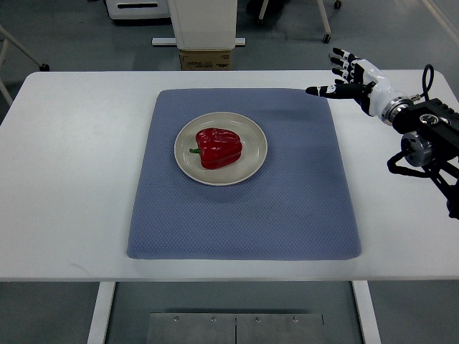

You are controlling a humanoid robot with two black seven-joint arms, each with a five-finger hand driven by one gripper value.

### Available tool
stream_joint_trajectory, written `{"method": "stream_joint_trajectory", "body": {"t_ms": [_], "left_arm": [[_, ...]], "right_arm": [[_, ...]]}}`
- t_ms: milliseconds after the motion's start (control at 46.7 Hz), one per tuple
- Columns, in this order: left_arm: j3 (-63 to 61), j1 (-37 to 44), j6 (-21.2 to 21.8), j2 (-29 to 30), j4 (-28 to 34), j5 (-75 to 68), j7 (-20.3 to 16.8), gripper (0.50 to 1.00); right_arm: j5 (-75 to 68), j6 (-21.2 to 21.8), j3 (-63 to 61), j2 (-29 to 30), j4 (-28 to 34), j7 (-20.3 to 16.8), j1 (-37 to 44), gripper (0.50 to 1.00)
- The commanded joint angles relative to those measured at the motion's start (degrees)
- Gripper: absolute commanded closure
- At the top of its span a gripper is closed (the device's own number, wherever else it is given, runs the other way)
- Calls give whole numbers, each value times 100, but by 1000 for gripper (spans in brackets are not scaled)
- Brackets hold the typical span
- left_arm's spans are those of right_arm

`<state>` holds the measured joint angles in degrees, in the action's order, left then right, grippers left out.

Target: Place red pepper on plate with right hand

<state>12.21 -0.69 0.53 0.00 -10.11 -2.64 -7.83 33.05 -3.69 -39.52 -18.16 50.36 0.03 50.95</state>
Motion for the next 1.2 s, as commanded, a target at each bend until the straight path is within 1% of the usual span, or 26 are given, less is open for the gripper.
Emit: {"method": "stream_joint_trajectory", "body": {"t_ms": [0, 214, 407, 514, 621, 706, 920, 1177], "left_arm": [[0, -2, 0, 0, 0, 0, 1, 500], [0, -2, 0, 0, 0, 0, 1, 500], [0, -2, 0, 0, 0, 0, 1, 500], [0, -2, 0, 0, 0, 0, 1, 500], [0, -2, 0, 0, 0, 0, 1, 500], [0, -2, 0, 0, 0, 0, 1, 500], [0, -2, 0, 0, 0, 0, 1, 500], [0, -2, 0, 0, 0, 0, 1, 500]], "right_arm": [[26, -9, -432, 154, 0, -135, -164, 502], [166, 0, -1496, 567, 0, -469, -481, 502], [307, -18, -2436, 1112, -8, -399, -735, 502], [307, -26, -2736, 1297, -8, -188, -876, 500], [298, -44, -2772, 1367, -17, 295, -973, 500], [272, -44, -2772, 1411, -17, 532, -1052, 500], [219, -9, -2780, 1490, -17, 919, -1219, 500], [-62, 132, -2737, 1534, -17, 1157, -1342, 500]]}}
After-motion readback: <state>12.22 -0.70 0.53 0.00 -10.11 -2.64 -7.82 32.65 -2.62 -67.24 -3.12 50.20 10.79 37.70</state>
